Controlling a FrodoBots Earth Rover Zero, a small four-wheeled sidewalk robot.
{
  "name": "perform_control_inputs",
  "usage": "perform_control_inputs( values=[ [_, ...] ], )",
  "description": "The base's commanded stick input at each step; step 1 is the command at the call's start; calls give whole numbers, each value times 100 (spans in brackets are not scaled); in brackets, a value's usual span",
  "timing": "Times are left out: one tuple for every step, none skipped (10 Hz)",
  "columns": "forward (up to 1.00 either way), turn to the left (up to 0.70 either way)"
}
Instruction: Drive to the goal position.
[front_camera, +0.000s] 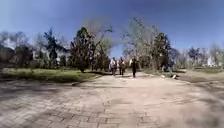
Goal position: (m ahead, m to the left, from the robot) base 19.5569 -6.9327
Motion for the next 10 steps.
perform_control_inputs(
  values=[
    [85, 0],
    [77, 0],
    [6, 0],
    [0, 0],
    [0, 0],
    [0, 0],
    [0, 0],
    [0, 0],
    [0, 0],
    [0, 0]
  ],
)
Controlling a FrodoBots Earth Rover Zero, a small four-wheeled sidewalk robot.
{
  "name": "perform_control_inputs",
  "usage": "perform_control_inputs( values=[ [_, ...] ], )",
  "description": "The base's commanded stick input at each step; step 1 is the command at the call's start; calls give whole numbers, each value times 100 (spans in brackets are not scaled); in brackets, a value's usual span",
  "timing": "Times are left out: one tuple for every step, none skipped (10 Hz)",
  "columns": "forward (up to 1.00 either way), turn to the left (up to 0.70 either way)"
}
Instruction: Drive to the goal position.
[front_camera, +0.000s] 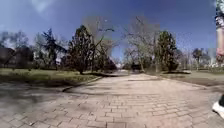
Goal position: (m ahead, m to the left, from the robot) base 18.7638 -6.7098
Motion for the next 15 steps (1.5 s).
perform_control_inputs(
  values=[
    [0, 0],
    [0, 0],
    [51, 0],
    [85, 0],
    [85, 0],
    [85, 0],
    [85, 0],
    [85, 0],
    [85, 0],
    [85, 0],
    [85, 0],
    [85, 0],
    [85, 0],
    [85, 0],
    [85, 0]
  ],
)
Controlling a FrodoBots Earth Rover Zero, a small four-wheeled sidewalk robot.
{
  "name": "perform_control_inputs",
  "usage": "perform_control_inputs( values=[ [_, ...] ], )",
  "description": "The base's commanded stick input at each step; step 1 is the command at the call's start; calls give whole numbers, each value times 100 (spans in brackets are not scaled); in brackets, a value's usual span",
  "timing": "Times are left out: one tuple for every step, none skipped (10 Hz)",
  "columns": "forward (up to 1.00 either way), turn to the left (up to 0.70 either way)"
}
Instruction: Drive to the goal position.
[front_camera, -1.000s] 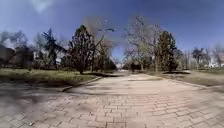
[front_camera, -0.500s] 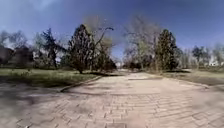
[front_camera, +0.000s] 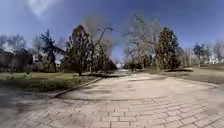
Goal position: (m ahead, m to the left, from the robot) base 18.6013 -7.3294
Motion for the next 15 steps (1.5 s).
perform_control_inputs(
  values=[
    [85, 0],
    [85, 0],
    [85, 0],
    [85, 0],
    [85, 0],
    [85, 0],
    [85, 0],
    [85, 0],
    [85, 0],
    [85, 0],
    [85, 0],
    [85, 0],
    [85, 0],
    [85, 0],
    [85, 0]
  ],
)
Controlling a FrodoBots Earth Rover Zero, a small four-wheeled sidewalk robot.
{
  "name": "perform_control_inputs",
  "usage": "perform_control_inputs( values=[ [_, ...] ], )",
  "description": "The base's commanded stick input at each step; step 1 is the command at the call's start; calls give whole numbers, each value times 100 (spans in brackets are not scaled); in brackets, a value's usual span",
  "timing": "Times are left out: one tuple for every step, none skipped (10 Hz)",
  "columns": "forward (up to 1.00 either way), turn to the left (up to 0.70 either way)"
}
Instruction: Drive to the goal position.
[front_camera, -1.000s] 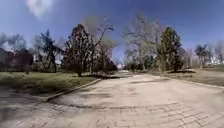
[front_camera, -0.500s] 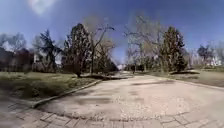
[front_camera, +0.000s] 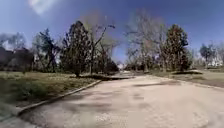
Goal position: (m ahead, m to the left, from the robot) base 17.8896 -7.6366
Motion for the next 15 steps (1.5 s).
perform_control_inputs(
  values=[
    [85, 0],
    [85, 0],
    [85, 0],
    [85, 0],
    [85, 0],
    [85, -16],
    [85, -32],
    [85, -34],
    [85, -34],
    [85, -34],
    [85, -34],
    [85, -34],
    [85, -34],
    [85, -18],
    [85, 0]
  ],
)
